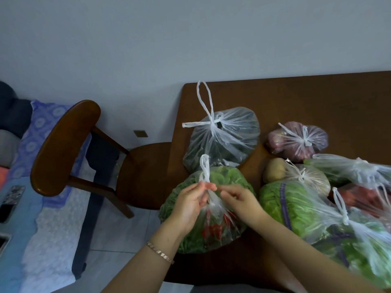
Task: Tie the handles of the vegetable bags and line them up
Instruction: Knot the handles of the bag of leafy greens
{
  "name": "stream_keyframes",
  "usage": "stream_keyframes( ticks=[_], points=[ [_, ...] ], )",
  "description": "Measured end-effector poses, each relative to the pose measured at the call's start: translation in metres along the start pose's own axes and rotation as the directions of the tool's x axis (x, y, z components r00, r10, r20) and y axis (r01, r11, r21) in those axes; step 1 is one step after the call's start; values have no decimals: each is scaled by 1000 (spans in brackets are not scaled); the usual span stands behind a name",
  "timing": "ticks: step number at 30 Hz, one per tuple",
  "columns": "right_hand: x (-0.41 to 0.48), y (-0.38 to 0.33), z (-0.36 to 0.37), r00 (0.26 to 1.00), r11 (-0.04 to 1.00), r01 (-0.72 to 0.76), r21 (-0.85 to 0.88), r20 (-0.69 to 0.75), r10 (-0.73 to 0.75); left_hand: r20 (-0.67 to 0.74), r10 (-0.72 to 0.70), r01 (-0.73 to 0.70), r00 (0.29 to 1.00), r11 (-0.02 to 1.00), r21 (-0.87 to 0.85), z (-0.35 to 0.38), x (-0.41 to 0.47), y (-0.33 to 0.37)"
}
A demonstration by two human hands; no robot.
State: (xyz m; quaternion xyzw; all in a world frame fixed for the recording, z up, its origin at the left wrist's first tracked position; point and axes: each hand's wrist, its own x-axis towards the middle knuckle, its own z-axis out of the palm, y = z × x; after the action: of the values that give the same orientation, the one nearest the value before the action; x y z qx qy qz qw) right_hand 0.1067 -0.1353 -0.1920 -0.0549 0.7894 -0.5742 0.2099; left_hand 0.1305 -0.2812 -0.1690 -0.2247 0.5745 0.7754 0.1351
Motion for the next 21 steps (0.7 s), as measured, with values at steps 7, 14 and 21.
stream_keyframes(
  ticks=[7,14,21],
  points=[
    [0,7,21,997,997,74,-9,-15,-74,-28,-20,14,999,980,-200,11,-1,10],
    [6,2,30,977,980,-190,59,-92,195,-49,371,-278,927,771,572,4,-8,25],
    [-2,-6,31,992,950,109,-292,92,-85,126,152,-184,980,936,301,14,6,36]
  ],
)
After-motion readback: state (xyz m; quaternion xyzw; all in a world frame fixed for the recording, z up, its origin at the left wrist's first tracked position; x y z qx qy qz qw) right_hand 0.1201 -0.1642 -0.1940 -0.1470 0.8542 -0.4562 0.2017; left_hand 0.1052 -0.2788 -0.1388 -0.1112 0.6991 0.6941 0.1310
